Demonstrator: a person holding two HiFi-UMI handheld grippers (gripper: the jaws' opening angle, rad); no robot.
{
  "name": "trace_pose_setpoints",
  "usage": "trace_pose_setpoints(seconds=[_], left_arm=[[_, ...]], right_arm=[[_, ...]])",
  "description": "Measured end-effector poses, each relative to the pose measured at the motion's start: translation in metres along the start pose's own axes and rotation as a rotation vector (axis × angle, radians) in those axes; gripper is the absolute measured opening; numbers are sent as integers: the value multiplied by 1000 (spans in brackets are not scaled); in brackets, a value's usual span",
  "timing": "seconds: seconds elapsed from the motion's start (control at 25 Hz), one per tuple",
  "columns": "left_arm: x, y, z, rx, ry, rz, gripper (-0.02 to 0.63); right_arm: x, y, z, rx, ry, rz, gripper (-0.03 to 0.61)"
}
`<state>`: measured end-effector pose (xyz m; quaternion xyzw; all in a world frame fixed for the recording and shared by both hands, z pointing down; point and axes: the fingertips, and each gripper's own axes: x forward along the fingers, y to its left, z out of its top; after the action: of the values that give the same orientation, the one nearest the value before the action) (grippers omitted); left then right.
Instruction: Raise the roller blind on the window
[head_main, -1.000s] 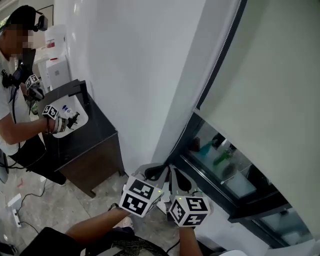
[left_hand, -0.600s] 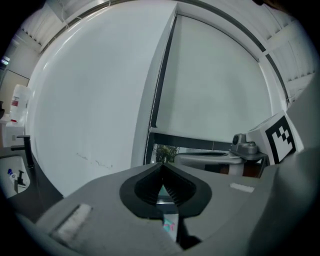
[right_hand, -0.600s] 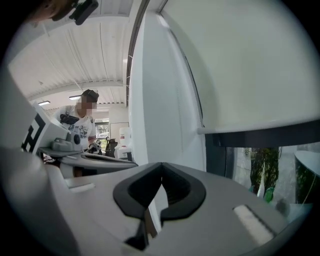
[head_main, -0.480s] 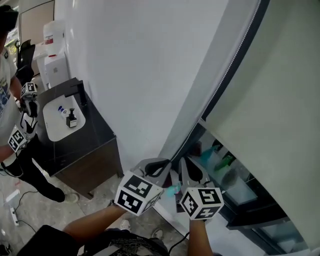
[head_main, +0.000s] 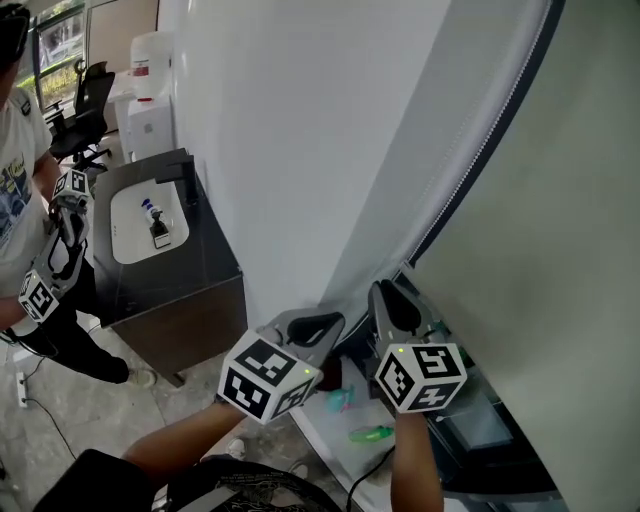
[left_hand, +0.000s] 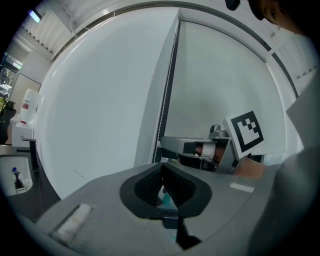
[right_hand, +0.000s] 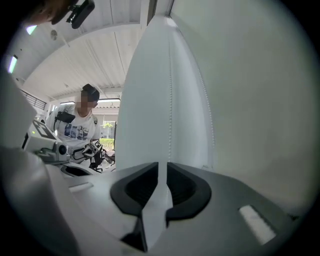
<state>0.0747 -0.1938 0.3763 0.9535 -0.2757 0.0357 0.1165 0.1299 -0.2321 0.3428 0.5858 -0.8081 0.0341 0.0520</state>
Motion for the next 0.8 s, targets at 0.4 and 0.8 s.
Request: trace_pose_setpoints(seconds=[0.4,0.8], left_arm=[[-5,6,19,-9,-57,52,5],[-3,-12,63,41,-99,-6,51]], right_arm=[[32,-7,21,-24,-39,162,69],[24,1,21,-48,-48,268,20]])
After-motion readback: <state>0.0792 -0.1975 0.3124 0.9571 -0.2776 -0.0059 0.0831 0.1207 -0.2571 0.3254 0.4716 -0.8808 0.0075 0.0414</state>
